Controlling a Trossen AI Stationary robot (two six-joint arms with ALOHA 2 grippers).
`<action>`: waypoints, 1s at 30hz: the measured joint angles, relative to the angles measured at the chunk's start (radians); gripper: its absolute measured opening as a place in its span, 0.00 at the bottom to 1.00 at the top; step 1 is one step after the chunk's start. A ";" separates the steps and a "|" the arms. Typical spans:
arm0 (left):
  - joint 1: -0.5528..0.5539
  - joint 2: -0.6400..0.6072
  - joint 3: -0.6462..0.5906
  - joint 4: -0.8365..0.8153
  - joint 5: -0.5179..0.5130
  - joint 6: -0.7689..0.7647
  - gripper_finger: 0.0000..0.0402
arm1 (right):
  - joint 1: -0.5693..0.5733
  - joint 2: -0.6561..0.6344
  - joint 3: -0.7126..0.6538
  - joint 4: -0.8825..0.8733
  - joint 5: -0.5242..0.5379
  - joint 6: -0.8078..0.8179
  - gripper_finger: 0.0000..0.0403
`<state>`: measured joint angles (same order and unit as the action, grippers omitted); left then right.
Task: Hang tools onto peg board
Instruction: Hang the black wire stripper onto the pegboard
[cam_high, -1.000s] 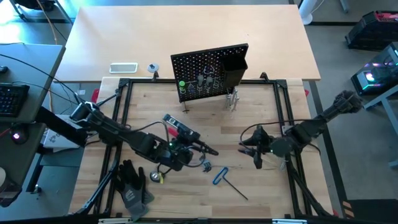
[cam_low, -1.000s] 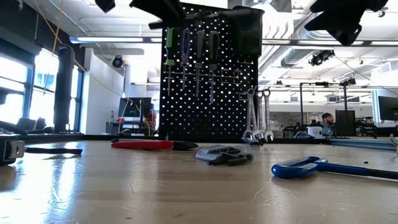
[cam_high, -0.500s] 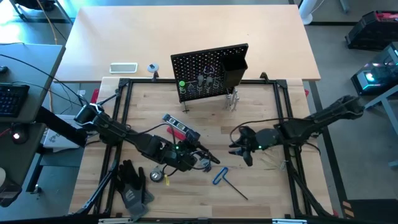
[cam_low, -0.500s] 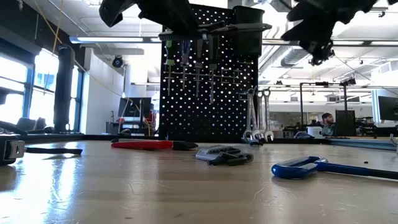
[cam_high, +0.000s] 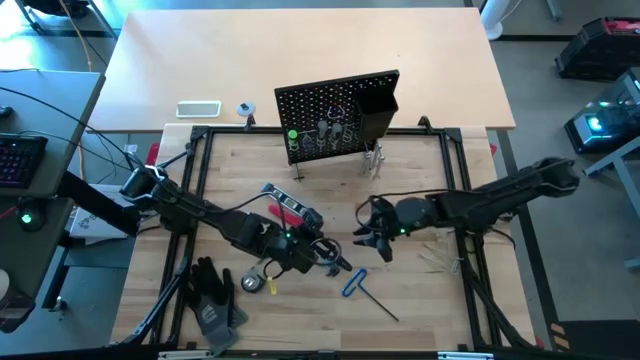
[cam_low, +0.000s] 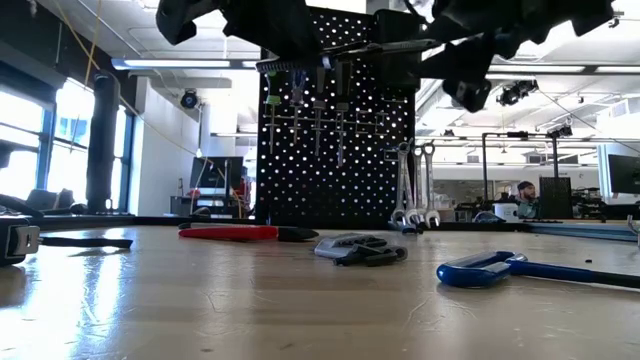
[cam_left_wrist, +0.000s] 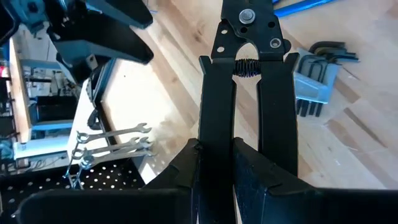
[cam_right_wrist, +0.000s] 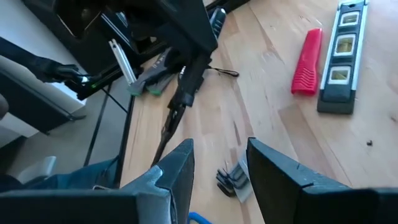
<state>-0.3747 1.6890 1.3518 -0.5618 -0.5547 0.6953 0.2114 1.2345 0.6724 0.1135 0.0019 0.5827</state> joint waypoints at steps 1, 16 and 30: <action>0.002 0.000 0.000 0.001 0.001 0.003 0.13 | -0.004 0.007 0.000 0.011 -0.006 -0.001 0.35; 0.022 0.000 0.000 0.016 0.001 -0.056 0.13 | -0.035 0.056 0.000 0.077 -0.082 -0.049 0.35; 0.101 0.062 0.000 0.110 -0.091 -0.314 0.13 | 0.099 -0.284 0.000 -0.404 0.287 -0.004 0.35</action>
<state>-0.2733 1.7512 1.3518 -0.4520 -0.6455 0.3810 0.3108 0.9503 0.6727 -0.2910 0.2884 0.5787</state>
